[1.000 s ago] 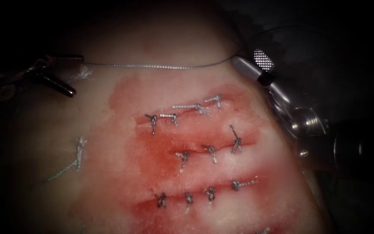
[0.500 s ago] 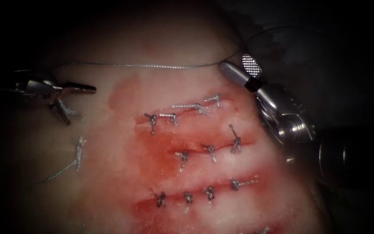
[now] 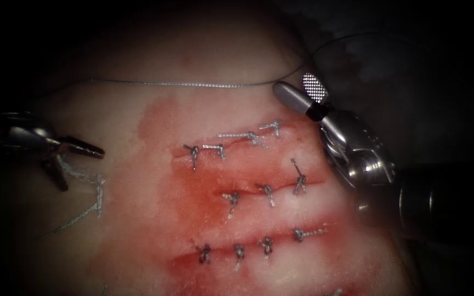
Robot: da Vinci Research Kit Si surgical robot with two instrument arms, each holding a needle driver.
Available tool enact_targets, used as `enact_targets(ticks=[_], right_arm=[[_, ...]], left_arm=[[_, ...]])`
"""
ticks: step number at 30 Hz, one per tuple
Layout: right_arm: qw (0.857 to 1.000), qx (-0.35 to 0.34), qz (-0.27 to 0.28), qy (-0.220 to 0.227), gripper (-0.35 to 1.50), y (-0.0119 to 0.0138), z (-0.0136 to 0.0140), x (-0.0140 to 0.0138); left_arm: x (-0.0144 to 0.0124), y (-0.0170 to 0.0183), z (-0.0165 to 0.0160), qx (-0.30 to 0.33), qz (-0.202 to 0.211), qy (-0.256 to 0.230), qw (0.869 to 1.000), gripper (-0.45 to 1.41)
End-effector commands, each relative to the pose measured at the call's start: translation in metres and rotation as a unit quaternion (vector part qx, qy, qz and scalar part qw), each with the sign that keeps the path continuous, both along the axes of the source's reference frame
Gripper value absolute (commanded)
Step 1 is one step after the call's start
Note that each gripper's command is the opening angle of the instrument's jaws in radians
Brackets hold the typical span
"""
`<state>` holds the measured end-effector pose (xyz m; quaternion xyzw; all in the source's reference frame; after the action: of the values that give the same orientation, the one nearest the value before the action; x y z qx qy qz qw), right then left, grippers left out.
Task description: Wound Closure
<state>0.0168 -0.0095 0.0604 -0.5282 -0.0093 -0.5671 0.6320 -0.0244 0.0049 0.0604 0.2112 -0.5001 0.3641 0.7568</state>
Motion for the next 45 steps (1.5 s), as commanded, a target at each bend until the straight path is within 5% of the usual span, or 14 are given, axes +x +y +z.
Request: enact_targets(ticks=[1, 4, 7, 8, 9, 11, 12, 16, 23, 26, 33, 45], right_arm=[[1.000, -0.002, 0.000, 0.002, 1.35, 0.0002, 0.0004, 0.0009], [1.000, -0.003, -0.002, 0.003, 1.38, 0.0000, 0.0006, 0.0011], [1.000, -0.005, -0.014, 0.012, 1.41, -0.0003, 0.0010, 0.0014], [1.000, -0.006, -0.015, 0.012, 1.41, -0.0004, 0.0011, 0.0015], [1.000, -0.008, -0.018, 0.014, 1.41, -0.0006, 0.0014, 0.0017], [1.000, -0.010, -0.018, 0.014, 1.41, -0.0009, 0.0018, 0.0019], [1.000, -0.012, -0.017, 0.014, 1.41, -0.0011, 0.0022, 0.0022], [1.000, -0.014, -0.016, 0.013, 1.43, -0.0014, 0.0025, 0.0027], [1.000, -0.014, -0.016, 0.014, 1.43, -0.0015, 0.0025, 0.0027], [1.000, -0.014, -0.016, 0.014, 1.43, -0.0016, 0.0024, 0.0028], [1.000, -0.012, -0.017, 0.014, 1.41, -0.0015, 0.0021, 0.0027], [1.000, -0.013, -0.017, 0.014, 1.41, -0.0016, 0.0021, 0.0028]], left_arm=[[-0.0002, 0.0015, -0.0002, 0.019, -0.018, -0.006, 1.000, 0.84], [-0.0003, 0.0030, -0.0005, 0.113, -0.101, -0.014, 0.988, 0.91], [-0.0007, 0.0042, 0.0007, 0.264, -0.202, 0.001, 0.943, 0.94], [-0.0009, 0.0044, 0.0010, 0.317, -0.234, 0.046, 0.918, 0.81], [-0.0010, 0.0048, 0.0018, 0.447, -0.310, 0.158, 0.824, 0.64], [-0.0010, 0.0050, 0.0027, 0.501, -0.357, 0.197, 0.763, 0.41], [-0.0010, 0.0052, 0.0038, 0.495, -0.379, 0.186, 0.759, 0.83], [-0.0008, 0.0062, 0.0046, 0.460, -0.376, 0.154, 0.789, 0.86], [-0.0022, 0.0064, 0.0054, 0.456, -0.386, 0.132, 0.791, 1.03], [-0.0029, 0.0062, 0.0060, 0.414, -0.366, 0.100, 0.827, 1.20], [-0.0034, 0.0070, 0.0066, 0.341, -0.345, 0.041, 0.873, 1.25], [-0.0036, 0.0080, 0.0061, 0.334, -0.343, 0.034, 0.877, 1.25]])
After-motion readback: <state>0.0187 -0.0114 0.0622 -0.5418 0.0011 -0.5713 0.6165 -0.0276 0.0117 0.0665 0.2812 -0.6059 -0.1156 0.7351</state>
